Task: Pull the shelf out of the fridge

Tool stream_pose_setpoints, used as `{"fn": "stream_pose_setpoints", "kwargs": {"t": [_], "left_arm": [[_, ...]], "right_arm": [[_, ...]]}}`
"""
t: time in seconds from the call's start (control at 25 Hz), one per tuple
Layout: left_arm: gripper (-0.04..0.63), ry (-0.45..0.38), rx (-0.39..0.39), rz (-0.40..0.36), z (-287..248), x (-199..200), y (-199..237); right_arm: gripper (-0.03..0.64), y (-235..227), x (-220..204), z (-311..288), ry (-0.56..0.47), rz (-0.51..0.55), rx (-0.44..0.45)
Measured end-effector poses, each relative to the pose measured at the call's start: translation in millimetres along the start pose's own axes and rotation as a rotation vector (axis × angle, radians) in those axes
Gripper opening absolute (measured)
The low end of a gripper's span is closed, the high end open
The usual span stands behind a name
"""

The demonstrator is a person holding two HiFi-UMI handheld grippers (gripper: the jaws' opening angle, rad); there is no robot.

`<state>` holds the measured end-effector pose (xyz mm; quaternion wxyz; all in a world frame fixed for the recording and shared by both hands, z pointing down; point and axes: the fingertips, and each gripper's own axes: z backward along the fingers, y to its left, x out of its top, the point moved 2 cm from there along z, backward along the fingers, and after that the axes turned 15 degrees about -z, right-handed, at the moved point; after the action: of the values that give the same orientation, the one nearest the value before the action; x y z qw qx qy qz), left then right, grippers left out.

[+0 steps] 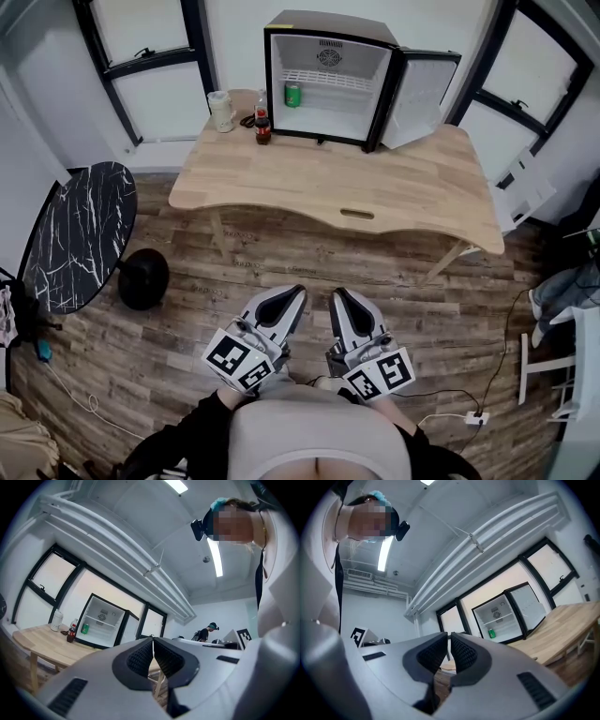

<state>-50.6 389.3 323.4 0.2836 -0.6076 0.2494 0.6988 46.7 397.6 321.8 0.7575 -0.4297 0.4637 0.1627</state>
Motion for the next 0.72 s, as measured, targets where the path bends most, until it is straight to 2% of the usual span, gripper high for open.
{"fn": "stream_pose_setpoints", "kwargs": {"t": [0.4,0.72], "left_arm": [[0.012,0.006,-0.045,-0.022,7,-2,30],[0.012,0.027,-0.089,0.011,8,-12,46]], "right_arm": [[0.041,6,-13,-25,-0.033,0.01,-0.037],[0.04,7,-30,-38,-0.033,-0.011,-0.087]]}}
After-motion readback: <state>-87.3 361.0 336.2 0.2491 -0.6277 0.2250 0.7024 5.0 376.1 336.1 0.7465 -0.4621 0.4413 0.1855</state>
